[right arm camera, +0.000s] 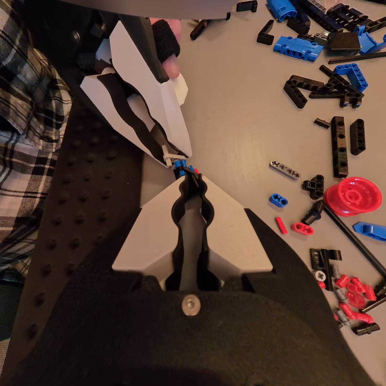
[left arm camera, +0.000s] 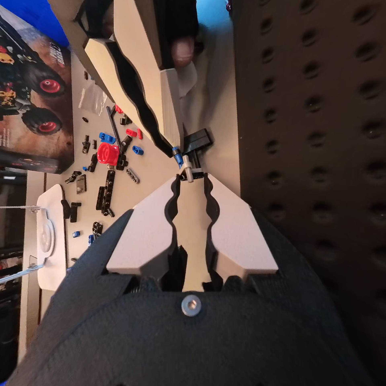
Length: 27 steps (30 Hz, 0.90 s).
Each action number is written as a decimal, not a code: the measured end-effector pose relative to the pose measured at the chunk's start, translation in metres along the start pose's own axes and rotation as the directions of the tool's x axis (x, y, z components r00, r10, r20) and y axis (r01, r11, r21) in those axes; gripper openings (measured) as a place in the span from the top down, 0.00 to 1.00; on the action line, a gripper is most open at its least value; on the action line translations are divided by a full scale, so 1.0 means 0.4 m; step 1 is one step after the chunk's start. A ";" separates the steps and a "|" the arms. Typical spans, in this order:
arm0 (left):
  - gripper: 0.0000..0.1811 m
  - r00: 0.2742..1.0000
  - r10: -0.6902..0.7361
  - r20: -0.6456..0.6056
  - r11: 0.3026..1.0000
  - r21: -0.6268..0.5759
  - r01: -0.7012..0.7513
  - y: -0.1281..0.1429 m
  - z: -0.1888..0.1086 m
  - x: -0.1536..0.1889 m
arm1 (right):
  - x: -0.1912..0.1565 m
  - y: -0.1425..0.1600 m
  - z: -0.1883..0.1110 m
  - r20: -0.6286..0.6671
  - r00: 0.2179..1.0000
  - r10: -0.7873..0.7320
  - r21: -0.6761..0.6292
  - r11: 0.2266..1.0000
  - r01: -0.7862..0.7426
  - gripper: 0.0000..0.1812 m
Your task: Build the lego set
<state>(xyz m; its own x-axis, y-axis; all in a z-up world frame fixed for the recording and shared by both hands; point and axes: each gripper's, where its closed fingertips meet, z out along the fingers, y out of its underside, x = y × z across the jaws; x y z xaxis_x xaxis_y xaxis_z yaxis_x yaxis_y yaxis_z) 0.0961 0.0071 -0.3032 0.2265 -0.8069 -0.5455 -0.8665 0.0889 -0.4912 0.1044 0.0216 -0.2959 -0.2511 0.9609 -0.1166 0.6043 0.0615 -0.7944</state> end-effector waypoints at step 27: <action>0.89 0.956 -0.200 -0.214 0.974 0.066 0.218 0.057 -0.004 -0.015 | 0.006 0.020 0.015 -0.029 0.998 -0.050 -0.064 0.997 0.049 0.83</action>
<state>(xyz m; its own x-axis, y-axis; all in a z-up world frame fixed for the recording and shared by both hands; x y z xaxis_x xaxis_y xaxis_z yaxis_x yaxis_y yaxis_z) 0.0741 0.0129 -0.3100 0.2947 -0.9142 -0.2782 -0.7647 -0.0510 -0.6424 0.1042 0.0226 -0.3062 -0.2596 0.9639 -0.0593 0.6386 0.1253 -0.7593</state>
